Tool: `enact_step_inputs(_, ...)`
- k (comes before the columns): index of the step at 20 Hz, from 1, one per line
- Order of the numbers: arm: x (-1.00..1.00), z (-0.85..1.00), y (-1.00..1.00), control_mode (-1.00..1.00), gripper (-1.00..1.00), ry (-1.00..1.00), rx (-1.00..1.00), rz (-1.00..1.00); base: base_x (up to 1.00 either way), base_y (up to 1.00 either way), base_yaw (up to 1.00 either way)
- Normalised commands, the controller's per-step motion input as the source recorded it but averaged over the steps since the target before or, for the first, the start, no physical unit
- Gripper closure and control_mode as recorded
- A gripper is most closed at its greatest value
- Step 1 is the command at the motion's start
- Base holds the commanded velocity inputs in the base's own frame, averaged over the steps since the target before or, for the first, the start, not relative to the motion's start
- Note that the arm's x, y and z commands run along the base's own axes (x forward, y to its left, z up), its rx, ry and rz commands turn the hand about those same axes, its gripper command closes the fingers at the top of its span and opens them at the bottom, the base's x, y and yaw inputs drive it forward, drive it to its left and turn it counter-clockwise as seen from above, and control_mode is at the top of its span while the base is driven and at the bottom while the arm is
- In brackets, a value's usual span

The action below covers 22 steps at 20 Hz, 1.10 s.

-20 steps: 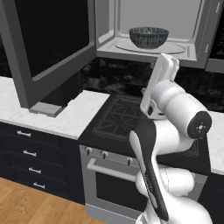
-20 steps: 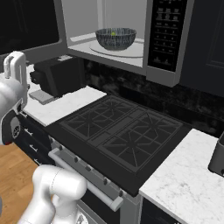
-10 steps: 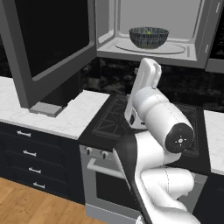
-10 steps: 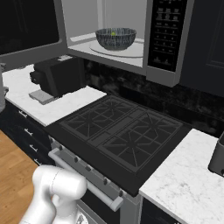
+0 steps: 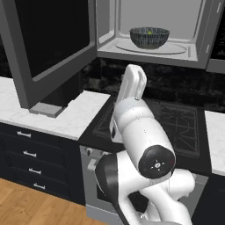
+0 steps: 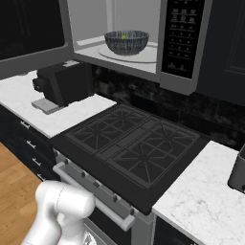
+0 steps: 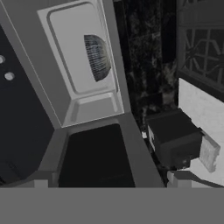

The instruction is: Pick the broccoli from the sink and place it in the bowl. Then pick the bowl and place it in the microwave. Then close the microwave door and press the start button.

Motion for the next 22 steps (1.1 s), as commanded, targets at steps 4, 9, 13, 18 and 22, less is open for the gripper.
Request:
enact_step_inputs(4, -0.40, -0.04, 0.34, -1.00, -1.00, -0.05, 0.01, -0.04, 0.00, 0.00, 0.00)
enact_step_inputs(9, -0.03, -0.18, 0.56, -1.00, -1.00, -0.14, -0.03, -0.07, 0.00, 0.00, 0.00)
enact_step_inputs(13, 0.00, -0.39, 0.58, -1.00, -1.00, -0.13, 0.00, -0.08, 0.00, 0.00, 0.00)
enact_step_inputs(18, 0.02, -0.49, 0.63, -1.00, -1.00, -0.06, 0.00, -0.09, 0.00, 0.00, 0.00)
enact_step_inputs(22, 0.01, -0.60, 0.69, -1.00, -1.00, -0.16, 0.00, -0.09, 0.00, 0.00, 0.00)
